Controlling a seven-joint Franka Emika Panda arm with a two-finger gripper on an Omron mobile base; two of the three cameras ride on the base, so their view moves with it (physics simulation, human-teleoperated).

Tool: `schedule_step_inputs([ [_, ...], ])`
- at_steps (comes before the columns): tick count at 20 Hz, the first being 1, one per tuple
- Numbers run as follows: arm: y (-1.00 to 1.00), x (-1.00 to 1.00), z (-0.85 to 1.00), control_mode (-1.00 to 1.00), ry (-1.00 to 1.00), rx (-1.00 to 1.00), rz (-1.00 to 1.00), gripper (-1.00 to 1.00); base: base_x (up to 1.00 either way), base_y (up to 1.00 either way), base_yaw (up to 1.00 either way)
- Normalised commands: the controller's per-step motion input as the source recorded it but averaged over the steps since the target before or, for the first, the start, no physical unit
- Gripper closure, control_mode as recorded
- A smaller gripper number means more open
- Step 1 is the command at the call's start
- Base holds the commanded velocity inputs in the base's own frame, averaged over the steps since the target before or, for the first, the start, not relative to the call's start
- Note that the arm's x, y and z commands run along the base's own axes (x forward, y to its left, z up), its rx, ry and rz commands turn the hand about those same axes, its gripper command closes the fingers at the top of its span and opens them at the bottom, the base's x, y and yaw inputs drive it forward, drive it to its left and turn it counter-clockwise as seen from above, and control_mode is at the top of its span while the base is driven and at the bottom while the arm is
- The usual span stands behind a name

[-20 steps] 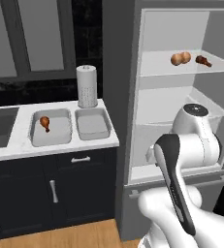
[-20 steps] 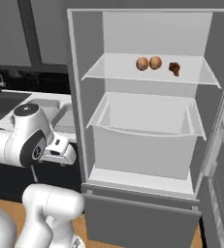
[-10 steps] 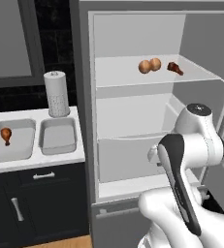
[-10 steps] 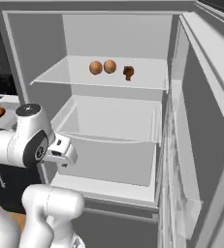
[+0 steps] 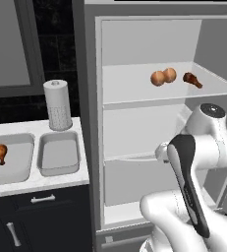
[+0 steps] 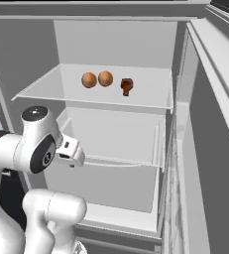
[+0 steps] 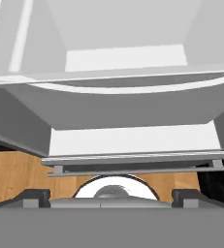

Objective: Place one onion and one chicken drumstick in each tupperware on the nearby counter, to pack two identical lunches.

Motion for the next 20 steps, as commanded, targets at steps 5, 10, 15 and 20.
schedule_step_inputs([
  [5,-0.08,0.08,0.82,-1.00,-0.49,0.03,0.00,-1.00,0.00,0.00,0.00],
  [10,0.00,0.41,0.92,-1.00,-0.23,-0.01,-0.08,-1.00,0.00,0.00,0.00],
  [15,0.00,0.65,0.89,-1.00,-0.10,0.00,-0.08,-1.00,0.00,0.00,0.00],
  [20,0.00,0.61,0.42,-1.00,-0.06,0.00,-0.06,-1.00,0.00,0.00,0.00],
])
